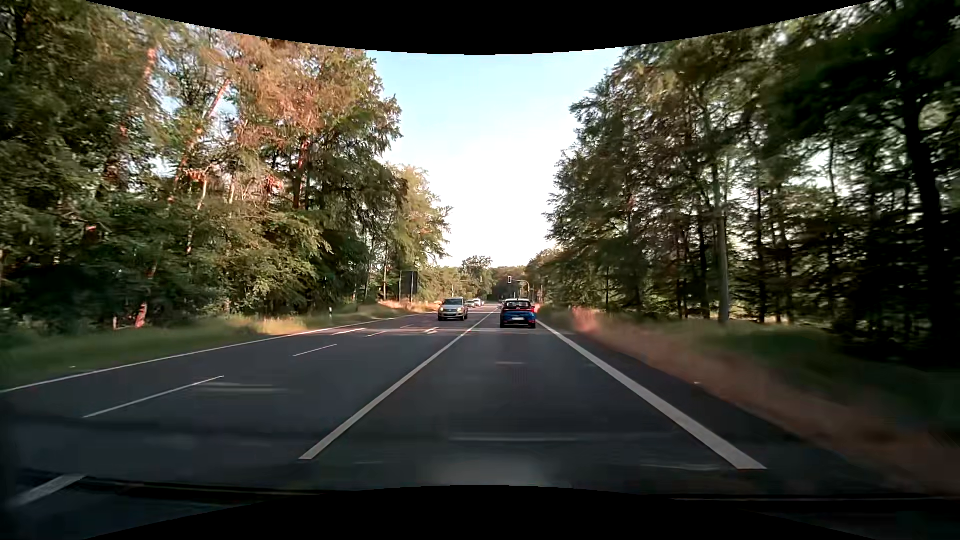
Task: Follow the waypoints while adhering to traffic rules and regulations
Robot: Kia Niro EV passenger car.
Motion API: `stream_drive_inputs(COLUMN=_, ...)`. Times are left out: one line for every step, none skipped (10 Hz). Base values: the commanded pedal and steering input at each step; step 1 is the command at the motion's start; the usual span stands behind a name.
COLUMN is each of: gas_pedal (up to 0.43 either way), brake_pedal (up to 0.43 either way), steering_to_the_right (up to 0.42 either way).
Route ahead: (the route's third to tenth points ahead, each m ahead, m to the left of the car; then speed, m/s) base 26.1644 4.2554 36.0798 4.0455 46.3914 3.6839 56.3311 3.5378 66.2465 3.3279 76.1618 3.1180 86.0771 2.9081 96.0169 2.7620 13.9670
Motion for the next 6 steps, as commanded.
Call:
stream_drive_inputs(gas_pedal=0.138, brake_pedal=0.0, steering_to_the_right=-0.003)
stream_drive_inputs(gas_pedal=0.138, brake_pedal=0.0, steering_to_the_right=-0.003)
stream_drive_inputs(gas_pedal=0.138, brake_pedal=0.0, steering_to_the_right=-0.003)
stream_drive_inputs(gas_pedal=0.13, brake_pedal=0.0, steering_to_the_right=-0.002)
stream_drive_inputs(gas_pedal=0.118, brake_pedal=0.0, steering_to_the_right=-0.002)
stream_drive_inputs(gas_pedal=0.11, brake_pedal=0.0, steering_to_the_right=-0.003)
